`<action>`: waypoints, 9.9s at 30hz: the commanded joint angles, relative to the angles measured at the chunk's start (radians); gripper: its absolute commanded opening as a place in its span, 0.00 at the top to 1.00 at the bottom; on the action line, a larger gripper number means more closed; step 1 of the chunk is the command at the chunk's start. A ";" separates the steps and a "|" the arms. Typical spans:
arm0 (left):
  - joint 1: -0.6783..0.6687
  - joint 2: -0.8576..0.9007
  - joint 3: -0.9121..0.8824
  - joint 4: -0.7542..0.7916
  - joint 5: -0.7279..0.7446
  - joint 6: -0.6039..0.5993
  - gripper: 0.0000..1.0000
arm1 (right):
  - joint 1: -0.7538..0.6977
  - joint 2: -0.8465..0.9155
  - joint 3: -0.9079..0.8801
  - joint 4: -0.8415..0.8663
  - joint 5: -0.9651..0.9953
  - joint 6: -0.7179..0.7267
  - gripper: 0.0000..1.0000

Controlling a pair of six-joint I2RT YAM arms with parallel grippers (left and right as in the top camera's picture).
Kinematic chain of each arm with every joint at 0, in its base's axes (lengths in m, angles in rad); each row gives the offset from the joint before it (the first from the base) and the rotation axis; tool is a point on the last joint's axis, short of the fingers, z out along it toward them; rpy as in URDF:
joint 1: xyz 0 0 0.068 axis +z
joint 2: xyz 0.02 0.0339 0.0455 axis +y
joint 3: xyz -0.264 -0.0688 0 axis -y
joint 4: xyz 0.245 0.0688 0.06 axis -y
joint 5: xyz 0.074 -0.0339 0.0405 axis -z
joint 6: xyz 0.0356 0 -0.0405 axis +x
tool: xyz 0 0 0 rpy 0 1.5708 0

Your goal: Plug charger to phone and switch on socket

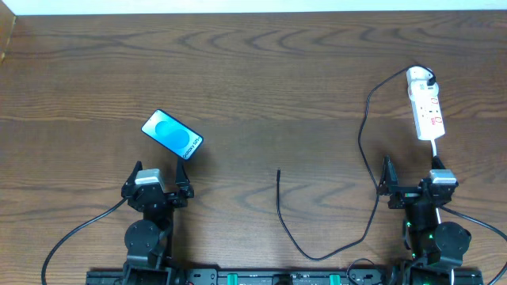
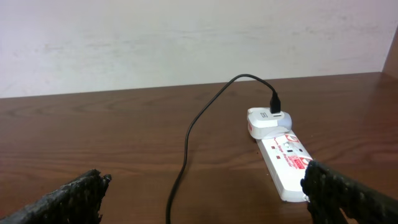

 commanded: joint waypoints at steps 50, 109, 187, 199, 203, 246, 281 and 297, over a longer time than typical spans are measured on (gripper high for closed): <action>0.004 0.000 -0.022 -0.036 -0.006 0.009 0.14 | 0.006 -0.006 -0.001 -0.006 0.005 0.013 0.01; 0.004 0.000 -0.022 -0.035 -0.011 0.010 0.14 | 0.006 -0.006 -0.001 -0.006 0.005 0.012 0.01; 0.004 0.991 1.144 -0.772 -0.035 -0.287 0.14 | 0.006 -0.006 -0.001 -0.006 0.005 0.012 0.01; 0.004 1.209 1.263 -0.867 -0.040 -0.477 0.14 | 0.006 -0.006 -0.001 -0.006 0.005 0.013 0.01; 0.005 1.356 1.387 -0.954 -0.103 -0.597 0.14 | 0.006 -0.006 -0.001 -0.006 0.005 0.012 0.01; 0.111 1.803 1.398 -1.004 0.082 -0.969 0.02 | 0.006 -0.006 -0.001 -0.006 0.005 0.013 0.01; 0.111 2.006 1.391 -0.875 0.085 -0.858 0.02 | 0.006 -0.006 -0.001 -0.006 0.005 0.012 0.01; 0.115 2.006 1.391 -0.868 0.087 -0.784 0.02 | 0.006 -0.006 -0.001 -0.006 0.005 0.012 0.01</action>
